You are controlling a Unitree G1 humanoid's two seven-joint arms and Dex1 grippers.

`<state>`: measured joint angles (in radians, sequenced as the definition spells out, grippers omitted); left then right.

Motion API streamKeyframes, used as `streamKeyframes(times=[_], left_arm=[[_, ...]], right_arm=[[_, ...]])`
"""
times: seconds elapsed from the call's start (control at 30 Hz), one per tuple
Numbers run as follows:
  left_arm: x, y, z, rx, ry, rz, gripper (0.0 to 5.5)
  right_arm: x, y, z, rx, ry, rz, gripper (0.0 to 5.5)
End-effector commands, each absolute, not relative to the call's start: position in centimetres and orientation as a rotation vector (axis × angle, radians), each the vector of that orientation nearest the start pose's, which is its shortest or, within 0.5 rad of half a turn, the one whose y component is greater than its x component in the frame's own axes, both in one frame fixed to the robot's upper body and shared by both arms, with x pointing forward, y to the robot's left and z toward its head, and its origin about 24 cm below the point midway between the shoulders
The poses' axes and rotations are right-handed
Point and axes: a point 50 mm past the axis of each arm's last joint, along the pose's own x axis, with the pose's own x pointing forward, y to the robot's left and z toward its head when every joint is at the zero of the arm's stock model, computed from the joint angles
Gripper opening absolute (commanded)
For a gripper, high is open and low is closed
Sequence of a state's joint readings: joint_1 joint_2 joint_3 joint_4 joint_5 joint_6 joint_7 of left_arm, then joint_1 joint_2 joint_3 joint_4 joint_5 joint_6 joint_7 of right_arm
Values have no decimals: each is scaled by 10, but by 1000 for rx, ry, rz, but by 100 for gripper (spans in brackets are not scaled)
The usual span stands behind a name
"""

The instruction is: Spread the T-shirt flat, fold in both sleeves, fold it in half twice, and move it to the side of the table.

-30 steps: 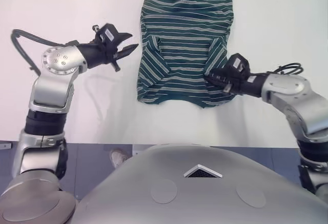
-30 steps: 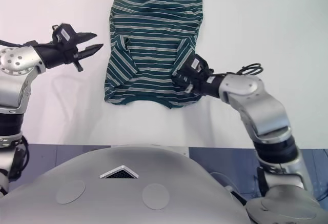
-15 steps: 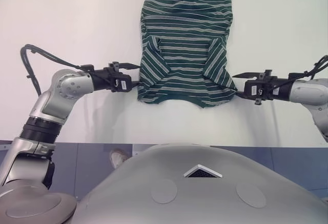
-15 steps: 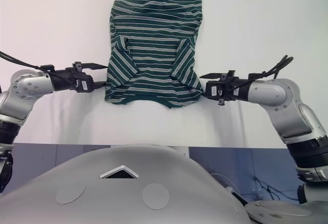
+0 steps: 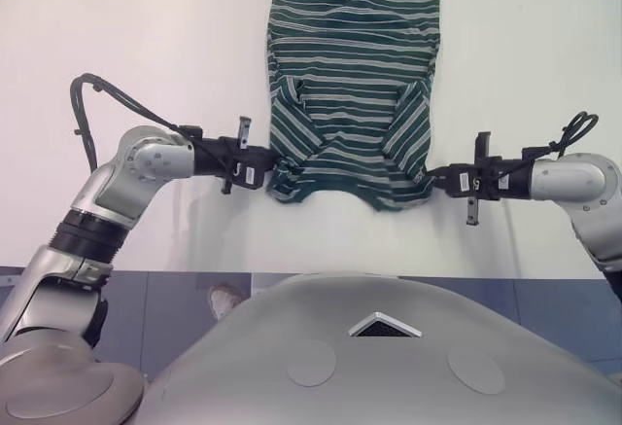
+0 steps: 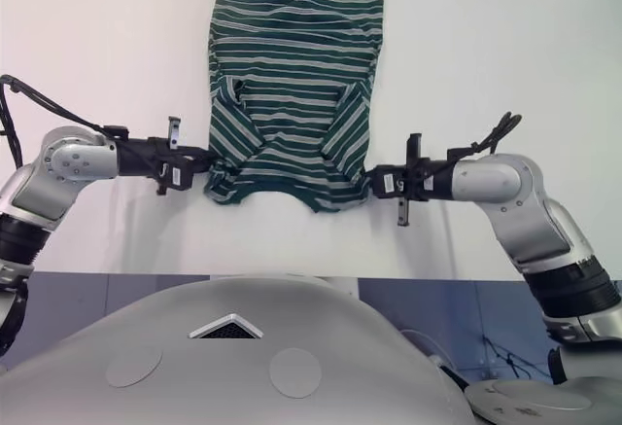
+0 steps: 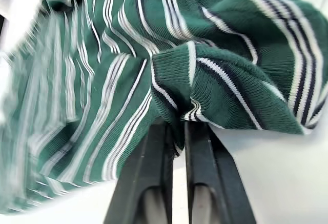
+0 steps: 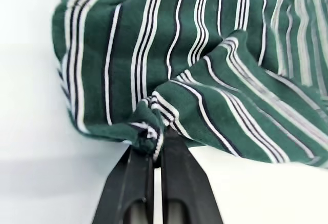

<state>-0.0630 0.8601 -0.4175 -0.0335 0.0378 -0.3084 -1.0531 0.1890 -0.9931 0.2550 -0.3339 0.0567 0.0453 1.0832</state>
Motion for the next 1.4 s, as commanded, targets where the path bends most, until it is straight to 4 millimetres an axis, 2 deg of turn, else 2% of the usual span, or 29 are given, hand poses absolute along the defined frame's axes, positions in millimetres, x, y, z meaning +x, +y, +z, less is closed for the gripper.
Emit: streamKeyframes(times=[0.03, 0.1, 0.2, 0.23, 0.37, 0.43, 0.5, 0.57, 0.7, 0.73, 0.83, 0.9, 1.0, 1.07, 1.13, 1.17, 1.2, 1.27, 1.3, 1.4], left_arm=[[164, 203, 75, 432, 738, -1708, 1], [180, 196, 96, 303, 671, -1646, 1], [224, 196, 113, 189, 611, -1466, 1], [244, 197, 115, 143, 594, -1384, 1], [328, 184, 117, -27, 487, -1086, 1], [353, 179, 113, -87, 475, -984, 1], [369, 180, 102, -116, 495, -852, 1], [375, 182, 90, -111, 526, -759, 1], [376, 185, 69, -73, 584, -627, 1], [375, 187, 65, -71, 591, -591, 33], [376, 193, 59, -95, 582, -462, 82], [376, 198, 57, -126, 576, -386, 82], [375, 211, 54, -201, 567, -255, 82], [375, 216, 55, -220, 534, -243, 82], [378, 209, 67, -214, 426, -387, 82], [378, 203, 74, -202, 375, -494, 87], [374, 191, 78, -157, 343, -644, 67], [358, 165, 76, -45, 375, -922, 27], [348, 153, 71, 31, 418, -1023, 2], [325, 137, 52, 216, 526, -1152, 1]], right_arm=[[145, -207, 92, -387, 661, 1551, 0], [162, -207, 103, -267, 605, 1458, 0], [190, -217, 111, -82, 566, 1296, 0], [203, -221, 110, -12, 556, 1226, 0], [272, -226, 100, 182, 493, 923, 0], [305, -227, 93, 213, 500, 780, 0], [332, -221, 91, 258, 506, 700, 0], [351, -210, 87, 259, 515, 655, 0], [369, -196, 77, 256, 546, 561, 0], [371, -196, 75, 256, 549, 530, 32], [376, -195, 76, 328, 521, 470, 85], [385, -200, 87, 439, 417, 370, 85], [393, -222, 102, 660, 268, 154, 85], [392, -223, 101, 540, 271, 163, 85], [387, -205, 93, 246, 292, 372, 85], [381, -194, 87, 102, 308, 492, 62], [373, -183, 77, -57, 339, 609, 41], [361, -168, 60, -261, 396, 750, 0], [358, -164, 54, -334, 421, 792, 0], [361, -154, 52, -405, 437, 820, 0]])
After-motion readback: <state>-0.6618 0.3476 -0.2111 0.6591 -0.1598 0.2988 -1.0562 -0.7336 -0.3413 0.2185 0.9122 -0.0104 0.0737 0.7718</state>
